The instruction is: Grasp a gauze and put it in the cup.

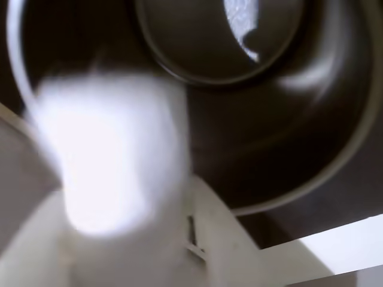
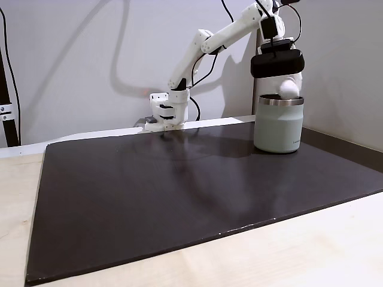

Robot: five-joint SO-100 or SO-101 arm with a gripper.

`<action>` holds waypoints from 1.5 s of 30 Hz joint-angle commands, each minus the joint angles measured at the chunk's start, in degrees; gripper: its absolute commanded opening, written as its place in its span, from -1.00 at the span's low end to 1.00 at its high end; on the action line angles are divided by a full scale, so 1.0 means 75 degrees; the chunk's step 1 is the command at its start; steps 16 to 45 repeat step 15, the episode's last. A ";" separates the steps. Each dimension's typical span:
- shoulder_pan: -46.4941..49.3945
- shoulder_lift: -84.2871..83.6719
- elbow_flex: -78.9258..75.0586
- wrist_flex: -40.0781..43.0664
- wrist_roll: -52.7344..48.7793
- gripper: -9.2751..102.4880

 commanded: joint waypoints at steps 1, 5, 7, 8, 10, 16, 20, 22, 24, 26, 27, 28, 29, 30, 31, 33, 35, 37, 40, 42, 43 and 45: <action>-0.0094 0.0164 -0.0316 0.0059 0.0047 -0.41; -0.0141 0.0164 -0.0305 0.0059 0.0059 -0.40; -0.0152 0.0164 -0.0281 0.0059 0.0059 -0.40; -0.0152 0.0164 -0.0281 0.0059 0.0059 -0.40; -0.0141 0.0164 -0.0281 0.0059 0.0059 -0.40; -0.0117 0.0164 -0.0281 0.0059 0.0059 -0.41; -0.0117 0.0164 -0.0281 0.0059 0.0059 -0.41; -0.0117 0.0164 -0.0281 0.0059 0.0059 -0.41; -0.0117 0.0164 -0.0281 0.0059 0.0059 -0.41; -0.0117 0.0164 -0.0281 0.0059 0.0059 -0.41; -0.0117 0.0164 -0.0281 0.0059 0.0059 -0.41; -0.0117 0.0164 -0.0281 0.0059 0.0059 -0.41; -0.0117 0.0164 -0.0281 0.0059 0.0059 -0.41; -0.0117 0.0164 -0.0281 0.0059 0.0059 -0.41; -0.0117 0.0164 -0.0281 0.0059 0.0059 -0.41; -0.0117 0.0164 -0.0281 0.0059 0.0059 -0.41; -0.0117 0.0164 -0.0281 0.0059 0.0059 -0.41; -0.0117 0.0164 -0.0281 0.0059 0.0059 -0.41; -0.0117 0.0164 -0.0281 0.0059 0.0059 -0.41; -0.0117 0.0164 -0.0281 0.0059 0.0059 -0.41; -0.0117 0.0164 -0.0281 0.0059 0.0059 -0.41; -0.0117 0.0164 -0.0281 0.0059 0.0059 -0.41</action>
